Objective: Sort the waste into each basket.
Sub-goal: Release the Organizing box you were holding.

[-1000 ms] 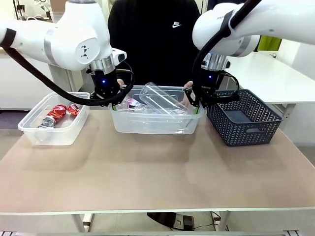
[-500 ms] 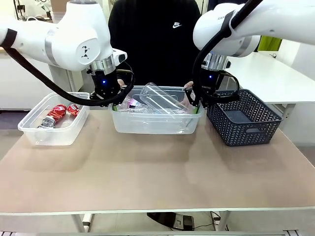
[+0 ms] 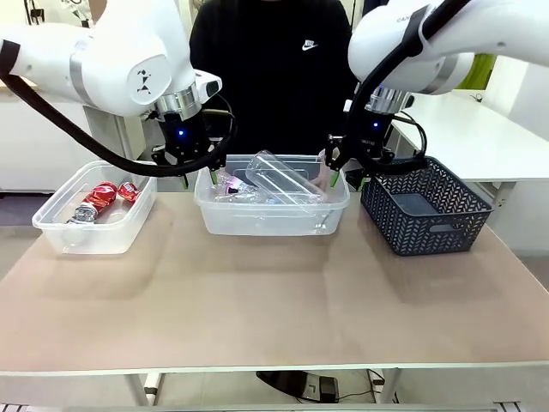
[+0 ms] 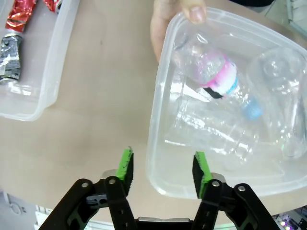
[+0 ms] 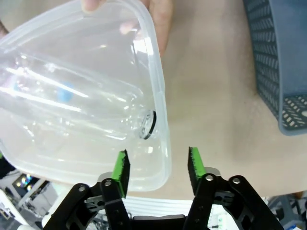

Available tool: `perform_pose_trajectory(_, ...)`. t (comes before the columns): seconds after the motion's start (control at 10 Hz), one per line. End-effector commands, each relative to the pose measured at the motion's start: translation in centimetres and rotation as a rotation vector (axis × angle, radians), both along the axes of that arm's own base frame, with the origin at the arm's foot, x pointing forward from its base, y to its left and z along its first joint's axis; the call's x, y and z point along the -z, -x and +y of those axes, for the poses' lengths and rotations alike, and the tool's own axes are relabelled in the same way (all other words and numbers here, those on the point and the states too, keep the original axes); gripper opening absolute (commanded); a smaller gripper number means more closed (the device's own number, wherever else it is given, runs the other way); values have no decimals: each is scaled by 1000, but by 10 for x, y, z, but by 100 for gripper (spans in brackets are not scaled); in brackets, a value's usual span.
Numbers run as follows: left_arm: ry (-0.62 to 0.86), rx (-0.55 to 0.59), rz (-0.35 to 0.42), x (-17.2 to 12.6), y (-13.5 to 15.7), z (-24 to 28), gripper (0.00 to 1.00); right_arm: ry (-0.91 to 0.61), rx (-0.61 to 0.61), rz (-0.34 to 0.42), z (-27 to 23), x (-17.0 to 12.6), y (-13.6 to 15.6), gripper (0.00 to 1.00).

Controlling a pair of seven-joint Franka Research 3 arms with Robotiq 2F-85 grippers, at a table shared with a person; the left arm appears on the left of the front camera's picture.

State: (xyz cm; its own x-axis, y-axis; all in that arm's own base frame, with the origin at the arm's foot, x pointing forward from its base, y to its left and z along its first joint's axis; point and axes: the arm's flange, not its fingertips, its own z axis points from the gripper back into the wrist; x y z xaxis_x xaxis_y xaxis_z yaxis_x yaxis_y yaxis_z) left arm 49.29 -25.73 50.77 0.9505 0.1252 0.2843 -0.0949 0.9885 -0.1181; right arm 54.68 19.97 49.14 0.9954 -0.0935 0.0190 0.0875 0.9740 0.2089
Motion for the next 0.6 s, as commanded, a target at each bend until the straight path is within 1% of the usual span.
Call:
perform_pose_trajectory(0.0, 17, 20, -21, 5, 9, 13, 100, -39, -3, -37, -11, 10, 12, 100)
perform_pose_trajectory(0.3, 42, 36, -27, 1, 12, 17, 100, -34, 2, -40, -15, 10, 14, 100)
perform_pose_trajectory(0.5, 57, 30, -15, 2, 11, 16, 100, -12, 17, -18, -12, 15, 10, 100)
